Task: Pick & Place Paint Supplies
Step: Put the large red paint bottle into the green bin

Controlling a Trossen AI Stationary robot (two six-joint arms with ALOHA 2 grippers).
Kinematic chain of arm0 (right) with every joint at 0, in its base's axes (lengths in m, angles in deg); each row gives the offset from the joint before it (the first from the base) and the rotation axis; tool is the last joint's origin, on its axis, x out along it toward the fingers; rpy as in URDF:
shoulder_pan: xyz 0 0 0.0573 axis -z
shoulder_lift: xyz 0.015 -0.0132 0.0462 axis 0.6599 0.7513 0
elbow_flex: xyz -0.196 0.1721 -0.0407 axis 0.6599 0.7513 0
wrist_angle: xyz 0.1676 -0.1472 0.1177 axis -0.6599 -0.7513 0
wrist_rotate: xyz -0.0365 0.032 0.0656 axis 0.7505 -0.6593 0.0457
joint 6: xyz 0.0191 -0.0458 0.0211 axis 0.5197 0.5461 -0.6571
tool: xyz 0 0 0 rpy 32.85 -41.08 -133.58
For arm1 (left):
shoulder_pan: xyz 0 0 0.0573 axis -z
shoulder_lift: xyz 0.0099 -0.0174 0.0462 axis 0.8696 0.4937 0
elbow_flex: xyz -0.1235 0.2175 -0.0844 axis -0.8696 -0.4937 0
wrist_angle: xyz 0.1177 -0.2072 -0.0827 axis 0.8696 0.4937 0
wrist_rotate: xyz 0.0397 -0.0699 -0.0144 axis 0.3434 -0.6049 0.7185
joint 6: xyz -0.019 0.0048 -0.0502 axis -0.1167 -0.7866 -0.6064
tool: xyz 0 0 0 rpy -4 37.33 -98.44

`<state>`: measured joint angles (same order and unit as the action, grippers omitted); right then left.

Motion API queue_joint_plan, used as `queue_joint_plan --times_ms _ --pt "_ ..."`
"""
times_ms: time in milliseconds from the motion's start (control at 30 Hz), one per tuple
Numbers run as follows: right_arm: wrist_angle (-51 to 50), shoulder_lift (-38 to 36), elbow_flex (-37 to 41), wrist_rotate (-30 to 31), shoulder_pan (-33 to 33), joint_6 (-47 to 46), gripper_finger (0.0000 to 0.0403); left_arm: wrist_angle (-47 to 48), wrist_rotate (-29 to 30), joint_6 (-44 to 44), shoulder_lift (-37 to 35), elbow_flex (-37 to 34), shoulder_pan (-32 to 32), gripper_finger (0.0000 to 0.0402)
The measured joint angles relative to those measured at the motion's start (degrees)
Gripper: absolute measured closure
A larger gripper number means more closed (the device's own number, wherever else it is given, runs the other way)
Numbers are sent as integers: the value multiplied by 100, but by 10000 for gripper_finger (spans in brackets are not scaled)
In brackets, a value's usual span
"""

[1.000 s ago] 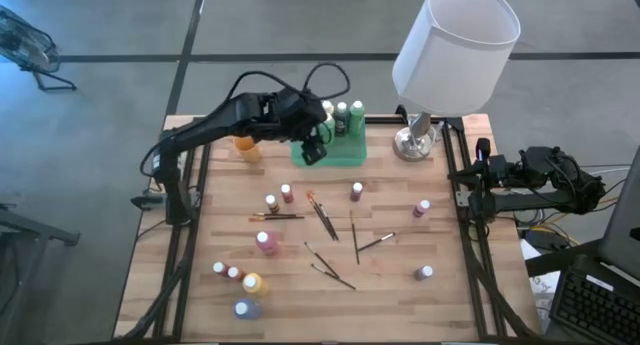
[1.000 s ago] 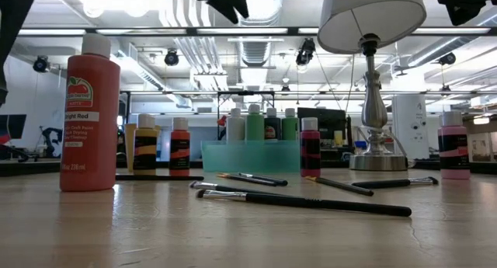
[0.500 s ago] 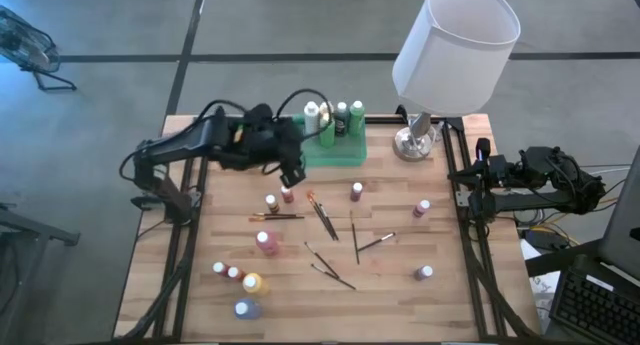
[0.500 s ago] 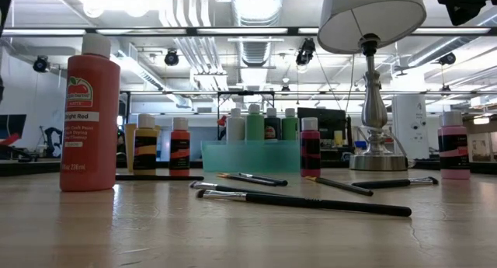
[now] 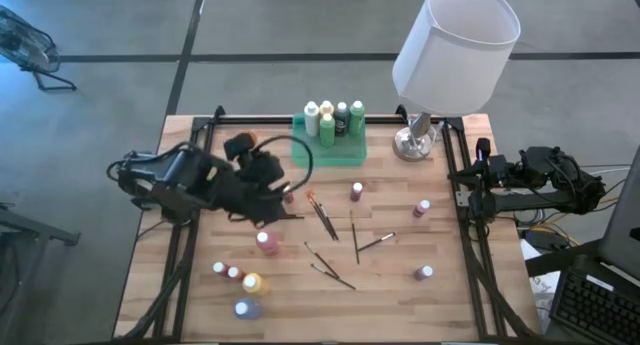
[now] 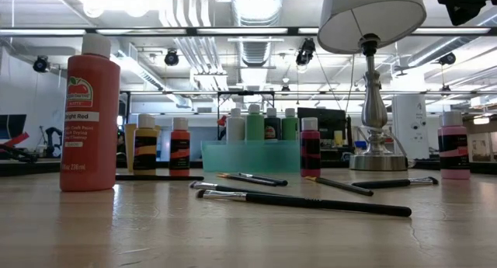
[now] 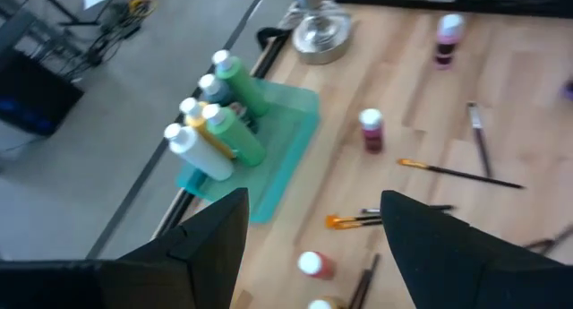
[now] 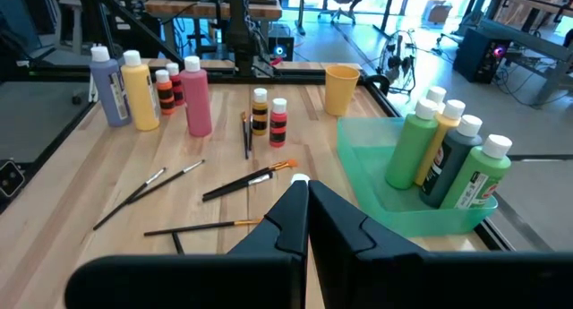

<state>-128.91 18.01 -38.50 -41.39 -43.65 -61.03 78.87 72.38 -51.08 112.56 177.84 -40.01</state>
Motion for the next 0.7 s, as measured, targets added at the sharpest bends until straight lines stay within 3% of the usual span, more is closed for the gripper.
queue_joint_plan --times_ms 333,700 --pt "0 0 0 -1 0 1 394 0 201 -372 -7 -135 741 142" --pt "0 0 2 -1 1 0 394 0 184 -1265 -17 -1238 1217 142"
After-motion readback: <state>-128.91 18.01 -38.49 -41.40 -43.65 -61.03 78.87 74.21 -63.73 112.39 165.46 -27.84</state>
